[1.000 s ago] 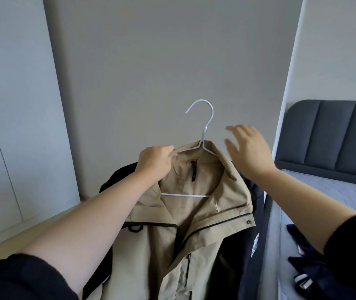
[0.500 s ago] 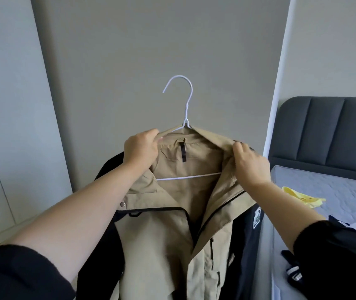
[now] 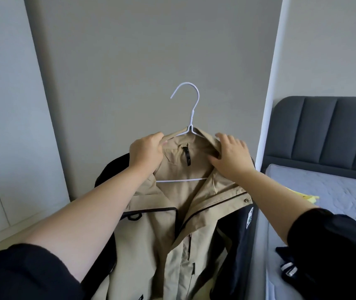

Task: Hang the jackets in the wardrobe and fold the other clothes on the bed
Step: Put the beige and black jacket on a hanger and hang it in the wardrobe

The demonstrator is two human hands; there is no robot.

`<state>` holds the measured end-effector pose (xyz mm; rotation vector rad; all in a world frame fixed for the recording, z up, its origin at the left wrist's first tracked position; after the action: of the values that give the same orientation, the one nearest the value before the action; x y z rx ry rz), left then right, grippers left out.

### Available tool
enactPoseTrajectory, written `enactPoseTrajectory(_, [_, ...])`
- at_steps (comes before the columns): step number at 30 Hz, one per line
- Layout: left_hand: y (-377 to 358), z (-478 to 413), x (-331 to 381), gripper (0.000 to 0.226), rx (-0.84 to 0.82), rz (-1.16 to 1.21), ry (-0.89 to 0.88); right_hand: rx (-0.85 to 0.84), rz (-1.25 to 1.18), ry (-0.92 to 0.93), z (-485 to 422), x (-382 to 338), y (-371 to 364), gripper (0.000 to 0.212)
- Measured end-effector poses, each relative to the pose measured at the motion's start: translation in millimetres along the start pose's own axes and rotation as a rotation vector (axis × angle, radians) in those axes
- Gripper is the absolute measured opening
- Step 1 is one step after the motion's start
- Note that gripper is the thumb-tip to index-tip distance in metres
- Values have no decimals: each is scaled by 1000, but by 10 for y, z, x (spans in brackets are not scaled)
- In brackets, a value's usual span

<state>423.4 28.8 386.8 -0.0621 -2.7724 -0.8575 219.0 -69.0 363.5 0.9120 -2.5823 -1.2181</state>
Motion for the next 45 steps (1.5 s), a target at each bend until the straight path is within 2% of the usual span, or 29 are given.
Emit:
enactPoseTrajectory(2, [-38,18,46,25,-20,19,-2,-37,48,-98,-44,118,-59,15])
enactPoseTrajectory(3, [-54,17,72,25,-37,58,3,-3,4,-165,-46,194,-19,12])
enactPoseTrajectory(8, [-66,-240,73,31,-216,446,112,190,-235,-423,5,532,484,17])
enactPoseTrajectory(10, [-89,-348,140,38,-362,458,113,264,-229,-456,-4,659,817,19])
enactPoseTrajectory(12, [-68,-488,306,31,-404,361,72,346,-214,-454,-43,747,1198,22])
enactPoseTrajectory(14, [55,-691,568,30,-334,310,56,430,-197,-463,-84,823,1592,23])
enactPoseTrajectory(19, [643,-1120,1446,31,-6,251,-17,631,-219,-544,-51,1065,2637,19])
enactPoseTrajectory(25, [1445,-1394,2533,26,268,292,-194,874,-49,-460,186,1135,4117,21])
enactPoseTrajectory(32, [1933,-1494,3316,25,376,284,-363,1059,192,-302,526,1061,5228,20])
enactPoseTrajectory(35, [1755,-1451,3483,27,343,296,-375,1039,254,-294,596,1226,5243,20])
enactPoseTrajectory(37, [1424,-1364,3553,30,261,296,-345,951,293,-333,606,1473,5037,20])
enactPoseTrajectory(40, [641,-1077,3626,35,80,256,-313,743,308,-441,705,2025,4405,18])
enactPoseTrajectory(45, [-932,-141,3543,34,-211,181,-243,325,344,-656,1305,2967,2843,14])
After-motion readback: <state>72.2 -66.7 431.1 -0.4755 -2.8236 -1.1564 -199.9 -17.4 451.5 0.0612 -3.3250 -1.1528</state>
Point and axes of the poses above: each hand's wrist, its own z-axis away from the middle knuckle, its own y-axis out of the back of the hand, x = y × z, the point moved 9 cm from there along -z, towards the middle knuckle
